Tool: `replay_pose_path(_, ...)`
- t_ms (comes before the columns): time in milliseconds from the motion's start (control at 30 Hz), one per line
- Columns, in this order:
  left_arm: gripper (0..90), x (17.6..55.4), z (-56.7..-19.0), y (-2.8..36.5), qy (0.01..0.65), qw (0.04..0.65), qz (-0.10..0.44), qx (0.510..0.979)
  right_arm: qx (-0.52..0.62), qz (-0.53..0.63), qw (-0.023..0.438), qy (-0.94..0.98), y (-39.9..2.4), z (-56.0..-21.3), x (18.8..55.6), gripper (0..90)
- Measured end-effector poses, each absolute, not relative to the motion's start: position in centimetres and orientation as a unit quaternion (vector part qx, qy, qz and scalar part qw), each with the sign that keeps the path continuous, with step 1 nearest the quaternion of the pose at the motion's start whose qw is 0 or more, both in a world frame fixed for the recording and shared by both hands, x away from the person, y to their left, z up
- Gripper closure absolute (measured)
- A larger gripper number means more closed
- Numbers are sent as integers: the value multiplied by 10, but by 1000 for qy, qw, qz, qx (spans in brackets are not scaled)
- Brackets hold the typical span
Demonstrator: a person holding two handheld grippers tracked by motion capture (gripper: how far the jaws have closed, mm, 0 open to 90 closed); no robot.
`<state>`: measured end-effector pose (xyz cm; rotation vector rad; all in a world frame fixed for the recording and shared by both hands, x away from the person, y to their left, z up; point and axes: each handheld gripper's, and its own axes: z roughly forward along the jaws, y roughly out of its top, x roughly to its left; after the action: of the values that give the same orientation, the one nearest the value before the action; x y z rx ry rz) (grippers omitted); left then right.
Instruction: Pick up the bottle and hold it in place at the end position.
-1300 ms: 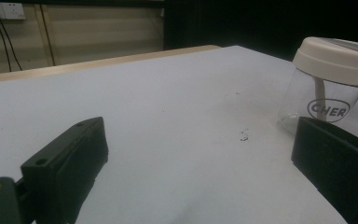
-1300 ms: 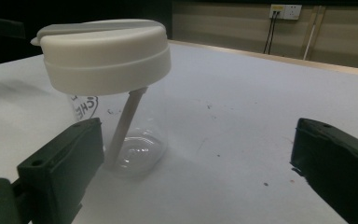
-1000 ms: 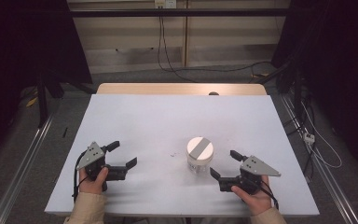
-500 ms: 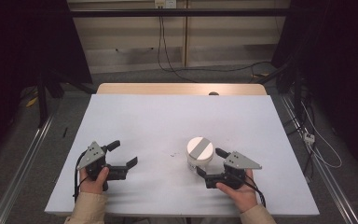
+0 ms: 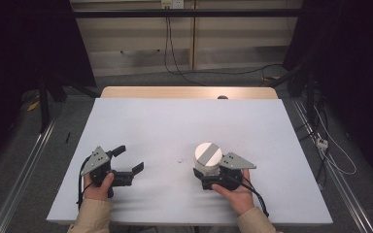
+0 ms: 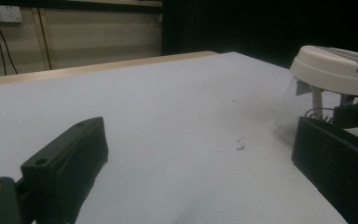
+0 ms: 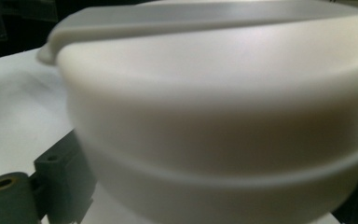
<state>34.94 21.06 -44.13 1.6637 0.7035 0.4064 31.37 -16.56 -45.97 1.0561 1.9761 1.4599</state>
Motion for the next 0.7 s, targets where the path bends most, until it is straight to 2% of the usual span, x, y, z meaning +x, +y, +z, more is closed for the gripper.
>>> replay_pose_path(233,33,352,-442,210,307,603,174,715,384,532,230,719,-167,-460,316,160)
replay_pose_path(700,34,351,-443,208,310,605,173,713,377,541,239,713,-170,-456,320,185)
